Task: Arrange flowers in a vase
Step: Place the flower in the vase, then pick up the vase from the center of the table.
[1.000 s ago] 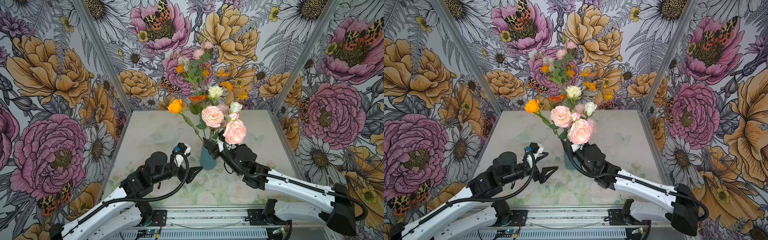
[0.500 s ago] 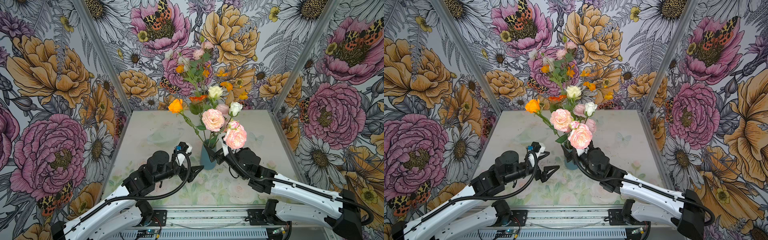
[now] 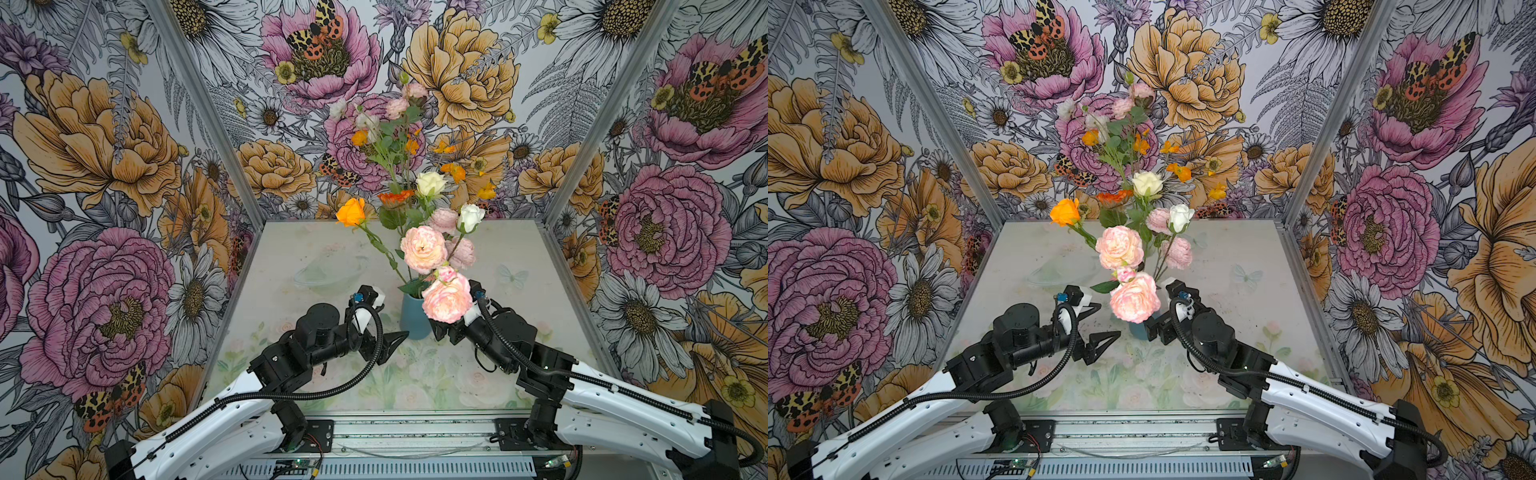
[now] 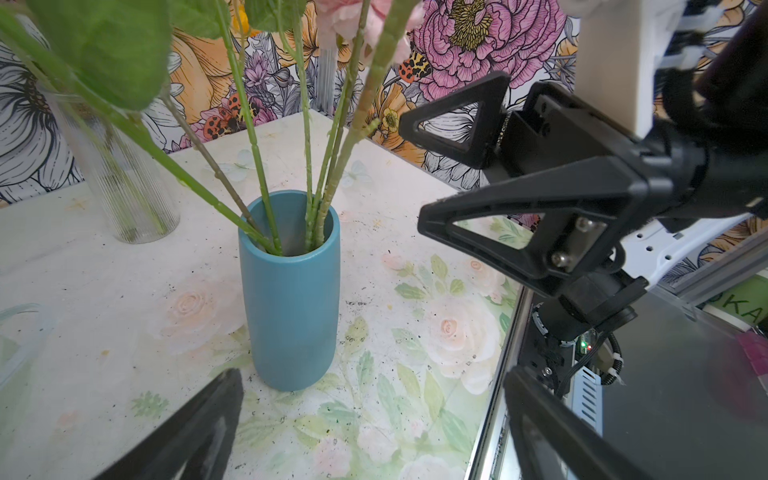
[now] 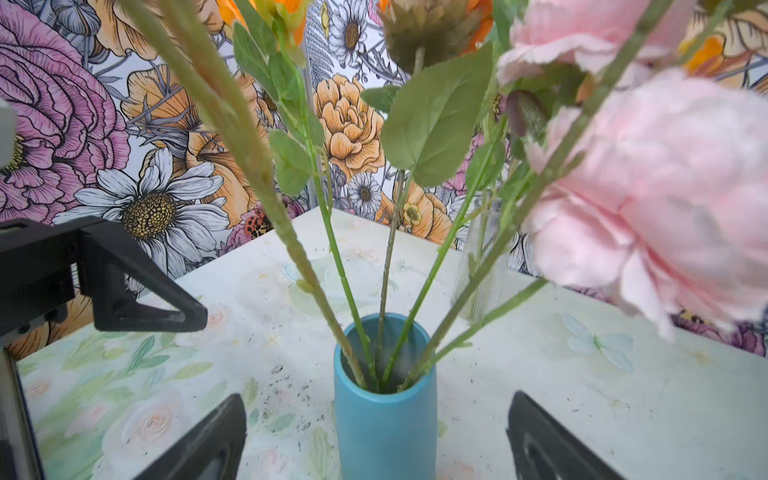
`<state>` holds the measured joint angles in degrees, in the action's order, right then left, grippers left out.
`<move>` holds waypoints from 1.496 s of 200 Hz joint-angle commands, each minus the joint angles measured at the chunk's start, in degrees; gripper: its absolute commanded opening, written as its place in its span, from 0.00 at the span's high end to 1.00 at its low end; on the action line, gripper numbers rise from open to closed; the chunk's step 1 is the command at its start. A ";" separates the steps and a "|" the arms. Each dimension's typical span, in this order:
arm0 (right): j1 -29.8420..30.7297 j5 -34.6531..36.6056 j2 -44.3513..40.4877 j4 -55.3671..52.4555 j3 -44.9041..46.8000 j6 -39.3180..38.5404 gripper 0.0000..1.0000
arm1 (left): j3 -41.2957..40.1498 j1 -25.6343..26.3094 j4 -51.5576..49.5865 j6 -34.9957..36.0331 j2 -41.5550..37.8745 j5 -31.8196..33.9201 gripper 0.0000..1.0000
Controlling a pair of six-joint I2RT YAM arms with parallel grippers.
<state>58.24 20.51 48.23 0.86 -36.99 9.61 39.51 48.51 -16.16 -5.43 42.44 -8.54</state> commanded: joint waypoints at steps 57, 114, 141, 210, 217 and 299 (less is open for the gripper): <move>0.86 4.77 -6.86 -20.53 4.10 20.89 0.01 | -17.56 0.15 32.95 3.90 0.49 6.00 0.01; -2.51 -0.36 -11.89 -20.64 6.59 21.10 0.00 | -20.83 0.97 51.46 9.53 13.16 8.59 0.01; -3.35 -1.70 -13.07 -20.64 6.62 19.89 0.00 | -20.19 -0.16 59.20 9.14 21.93 7.74 0.01; -5.29 -2.69 -13.97 -19.49 6.59 17.24 0.00 | -15.64 -1.63 68.62 8.32 34.83 6.95 0.01; -5.48 -3.11 -13.81 -18.89 6.51 16.86 0.01 | -15.16 -2.11 69.57 7.96 36.14 6.58 0.01; -8.73 -9.83 -8.85 -14.35 4.98 13.16 0.00 | -11.35 -4.35 77.52 4.12 46.06 -1.44 0.01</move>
<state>50.65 12.75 39.40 -16.75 -30.48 24.27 26.59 44.60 57.17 0.25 87.24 -6.24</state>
